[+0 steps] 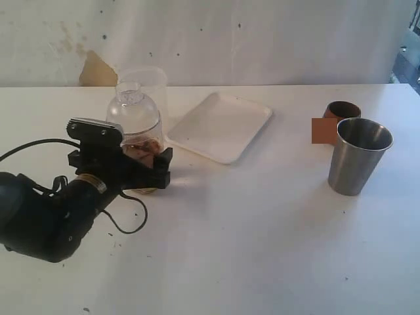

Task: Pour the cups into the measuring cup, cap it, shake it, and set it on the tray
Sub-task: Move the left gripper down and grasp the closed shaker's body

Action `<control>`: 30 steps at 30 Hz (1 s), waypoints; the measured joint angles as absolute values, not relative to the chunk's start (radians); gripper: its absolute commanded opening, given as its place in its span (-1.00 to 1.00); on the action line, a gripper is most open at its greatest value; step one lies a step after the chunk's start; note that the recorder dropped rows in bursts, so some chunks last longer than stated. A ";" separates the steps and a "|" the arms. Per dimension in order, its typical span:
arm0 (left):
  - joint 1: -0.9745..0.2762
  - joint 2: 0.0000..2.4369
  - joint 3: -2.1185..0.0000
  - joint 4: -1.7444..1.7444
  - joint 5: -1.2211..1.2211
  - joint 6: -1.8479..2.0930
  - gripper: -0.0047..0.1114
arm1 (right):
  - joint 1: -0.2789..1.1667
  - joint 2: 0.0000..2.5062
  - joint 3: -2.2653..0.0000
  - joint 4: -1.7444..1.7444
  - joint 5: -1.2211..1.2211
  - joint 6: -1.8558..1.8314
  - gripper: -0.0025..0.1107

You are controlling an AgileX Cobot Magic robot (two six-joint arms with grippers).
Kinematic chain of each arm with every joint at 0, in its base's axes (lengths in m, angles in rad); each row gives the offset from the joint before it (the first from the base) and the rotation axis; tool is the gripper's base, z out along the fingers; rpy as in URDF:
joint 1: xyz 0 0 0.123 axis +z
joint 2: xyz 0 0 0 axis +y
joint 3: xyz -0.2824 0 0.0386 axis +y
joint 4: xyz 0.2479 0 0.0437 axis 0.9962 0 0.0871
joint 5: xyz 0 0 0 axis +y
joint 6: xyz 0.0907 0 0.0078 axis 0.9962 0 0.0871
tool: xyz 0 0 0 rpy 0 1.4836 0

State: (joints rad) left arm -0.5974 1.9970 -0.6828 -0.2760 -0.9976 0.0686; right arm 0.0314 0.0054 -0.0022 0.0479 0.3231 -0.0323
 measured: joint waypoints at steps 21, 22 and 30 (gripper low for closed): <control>-0.597 2.057 -0.775 -0.324 -0.960 0.104 0.89 | 0.031 0.005 -0.002 0.048 0.323 -0.030 -0.91; -0.597 2.057 -0.775 -0.327 -0.960 0.104 0.89 | 0.031 0.005 -0.002 0.048 0.323 -0.030 -0.91; -0.597 2.057 -0.777 -0.337 -0.958 0.066 0.89 | 0.031 0.005 -0.002 0.048 0.323 -0.030 -0.91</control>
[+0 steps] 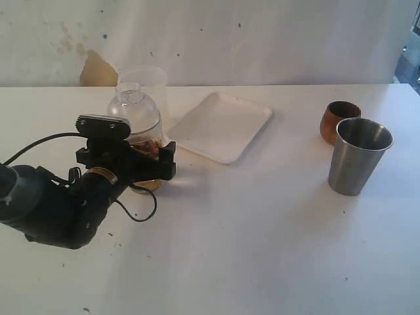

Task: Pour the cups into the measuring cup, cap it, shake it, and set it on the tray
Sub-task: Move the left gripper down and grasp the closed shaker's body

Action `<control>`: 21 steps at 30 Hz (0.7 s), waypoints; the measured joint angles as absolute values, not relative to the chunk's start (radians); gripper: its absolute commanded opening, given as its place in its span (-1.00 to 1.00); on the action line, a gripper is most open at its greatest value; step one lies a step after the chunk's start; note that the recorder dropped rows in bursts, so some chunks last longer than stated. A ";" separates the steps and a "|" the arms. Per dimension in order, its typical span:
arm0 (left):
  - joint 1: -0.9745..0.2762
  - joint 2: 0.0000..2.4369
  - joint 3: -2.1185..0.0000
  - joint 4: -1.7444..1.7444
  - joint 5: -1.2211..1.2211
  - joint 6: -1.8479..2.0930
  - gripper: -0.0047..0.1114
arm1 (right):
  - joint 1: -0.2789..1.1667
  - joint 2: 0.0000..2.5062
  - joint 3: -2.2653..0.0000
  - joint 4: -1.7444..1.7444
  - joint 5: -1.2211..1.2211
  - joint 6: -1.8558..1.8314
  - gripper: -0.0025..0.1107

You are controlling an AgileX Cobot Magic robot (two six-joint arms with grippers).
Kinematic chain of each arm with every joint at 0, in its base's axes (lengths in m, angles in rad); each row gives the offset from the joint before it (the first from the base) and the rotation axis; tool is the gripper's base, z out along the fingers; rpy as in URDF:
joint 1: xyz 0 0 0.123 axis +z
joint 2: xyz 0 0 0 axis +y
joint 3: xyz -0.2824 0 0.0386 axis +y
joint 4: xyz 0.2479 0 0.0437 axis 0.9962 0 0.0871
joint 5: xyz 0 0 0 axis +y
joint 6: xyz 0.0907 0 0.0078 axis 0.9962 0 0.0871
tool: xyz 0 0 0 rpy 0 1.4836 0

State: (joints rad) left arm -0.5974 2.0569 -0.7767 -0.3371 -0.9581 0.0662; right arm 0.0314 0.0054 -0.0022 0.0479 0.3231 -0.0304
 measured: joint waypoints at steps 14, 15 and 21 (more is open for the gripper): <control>-0.597 2.057 -0.777 -0.354 -0.958 0.052 0.49 | 0.031 0.005 -0.002 0.048 0.323 -0.030 -0.91; -0.597 2.057 -0.777 -0.354 -0.958 0.052 0.21 | 0.031 0.005 -0.002 0.048 0.323 -0.030 -0.91; -0.597 2.057 -0.777 -0.354 -0.958 0.063 -0.86 | 0.031 0.005 -0.002 0.048 0.323 -0.030 -0.91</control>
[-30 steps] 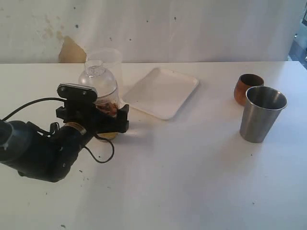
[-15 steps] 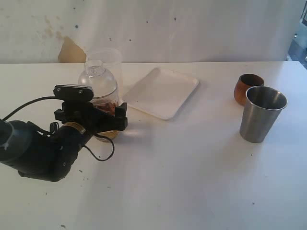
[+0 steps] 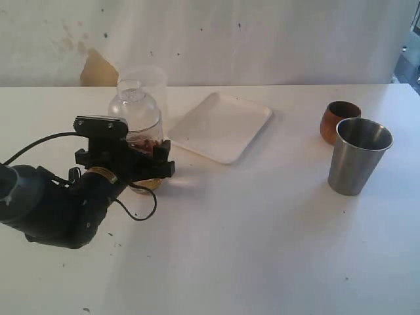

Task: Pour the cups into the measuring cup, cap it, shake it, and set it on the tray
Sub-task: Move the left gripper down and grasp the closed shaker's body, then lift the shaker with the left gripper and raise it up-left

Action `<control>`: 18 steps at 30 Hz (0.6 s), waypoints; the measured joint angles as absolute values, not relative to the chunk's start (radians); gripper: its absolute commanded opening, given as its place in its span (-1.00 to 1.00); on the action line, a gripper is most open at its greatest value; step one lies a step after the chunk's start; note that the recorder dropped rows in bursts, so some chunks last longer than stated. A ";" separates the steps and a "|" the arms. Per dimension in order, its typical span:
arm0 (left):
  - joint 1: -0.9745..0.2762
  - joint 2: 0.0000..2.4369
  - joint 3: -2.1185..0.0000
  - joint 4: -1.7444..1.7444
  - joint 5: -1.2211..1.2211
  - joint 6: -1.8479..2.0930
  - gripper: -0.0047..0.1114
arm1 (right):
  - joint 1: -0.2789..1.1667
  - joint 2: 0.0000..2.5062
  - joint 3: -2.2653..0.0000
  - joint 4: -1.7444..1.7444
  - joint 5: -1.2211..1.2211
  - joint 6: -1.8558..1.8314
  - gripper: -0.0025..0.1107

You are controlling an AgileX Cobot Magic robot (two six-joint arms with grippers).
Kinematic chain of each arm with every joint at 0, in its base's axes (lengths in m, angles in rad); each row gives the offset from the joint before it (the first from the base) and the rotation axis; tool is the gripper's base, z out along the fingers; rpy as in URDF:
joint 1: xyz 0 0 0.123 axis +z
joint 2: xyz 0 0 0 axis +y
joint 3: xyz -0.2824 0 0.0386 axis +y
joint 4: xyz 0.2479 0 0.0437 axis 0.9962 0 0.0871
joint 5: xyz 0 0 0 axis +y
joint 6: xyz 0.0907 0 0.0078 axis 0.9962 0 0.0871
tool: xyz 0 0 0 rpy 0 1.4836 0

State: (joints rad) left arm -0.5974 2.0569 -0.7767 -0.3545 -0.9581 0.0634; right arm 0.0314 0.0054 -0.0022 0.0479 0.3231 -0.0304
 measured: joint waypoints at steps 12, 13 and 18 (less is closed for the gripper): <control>-0.598 1.946 -0.775 -0.461 -0.866 0.158 -0.86 | 0.031 0.005 -0.002 0.048 0.323 -0.030 -0.91; -0.598 1.918 -0.773 -0.475 -0.866 0.193 -0.86 | 0.031 0.005 -0.002 0.048 0.323 -0.030 -0.91; -0.585 1.734 -0.777 -0.515 -0.878 0.404 -0.92 | 0.031 0.005 -0.002 0.048 0.323 -0.030 -0.91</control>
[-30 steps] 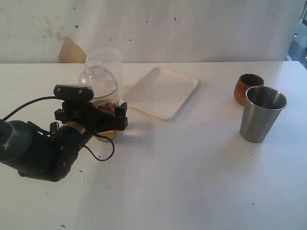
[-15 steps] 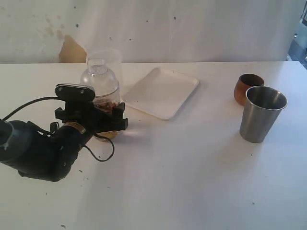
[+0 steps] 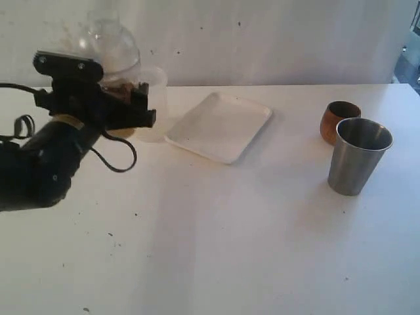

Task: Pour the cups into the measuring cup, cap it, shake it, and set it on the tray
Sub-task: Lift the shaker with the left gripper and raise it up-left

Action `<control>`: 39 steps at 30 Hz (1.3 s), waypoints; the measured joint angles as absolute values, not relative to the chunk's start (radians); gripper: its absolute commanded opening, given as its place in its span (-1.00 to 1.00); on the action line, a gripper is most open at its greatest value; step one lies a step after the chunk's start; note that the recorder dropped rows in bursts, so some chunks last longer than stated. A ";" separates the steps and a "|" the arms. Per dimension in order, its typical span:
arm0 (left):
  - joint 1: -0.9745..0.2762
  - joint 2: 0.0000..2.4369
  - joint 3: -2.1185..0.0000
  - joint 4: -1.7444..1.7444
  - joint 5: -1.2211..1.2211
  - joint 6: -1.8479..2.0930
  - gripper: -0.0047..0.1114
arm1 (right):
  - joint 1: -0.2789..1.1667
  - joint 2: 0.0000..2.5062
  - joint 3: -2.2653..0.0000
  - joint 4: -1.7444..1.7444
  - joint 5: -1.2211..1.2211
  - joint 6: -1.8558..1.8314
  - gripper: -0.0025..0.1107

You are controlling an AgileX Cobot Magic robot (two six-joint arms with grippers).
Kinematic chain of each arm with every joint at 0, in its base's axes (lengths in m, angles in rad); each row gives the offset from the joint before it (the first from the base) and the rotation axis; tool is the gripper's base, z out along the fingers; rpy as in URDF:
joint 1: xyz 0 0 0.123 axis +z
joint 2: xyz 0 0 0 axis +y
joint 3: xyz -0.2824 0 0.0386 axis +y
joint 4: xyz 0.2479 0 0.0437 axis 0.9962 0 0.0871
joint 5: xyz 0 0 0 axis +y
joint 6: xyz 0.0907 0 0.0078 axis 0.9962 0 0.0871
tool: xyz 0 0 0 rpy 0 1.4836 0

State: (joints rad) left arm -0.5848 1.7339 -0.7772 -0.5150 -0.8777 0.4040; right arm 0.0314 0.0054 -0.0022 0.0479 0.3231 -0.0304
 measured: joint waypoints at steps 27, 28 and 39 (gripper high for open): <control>-0.131 2.154 -1.454 -0.172 -0.319 0.777 -0.92 | 0.031 0.005 -0.002 0.048 0.323 -0.030 -0.91; -0.131 2.169 -1.476 -0.172 -0.311 0.806 -0.92 | 0.031 0.005 -0.002 0.048 0.323 -0.030 -0.91; -0.131 2.276 -1.652 -0.170 -0.315 1.117 -0.92 | 0.031 0.005 -0.002 0.048 0.323 -0.030 -0.91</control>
State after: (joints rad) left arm -0.1308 2.2760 -1.6522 -0.1703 -0.3148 1.1174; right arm 0.0314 0.0054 -0.0022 0.0479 0.3231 -0.0304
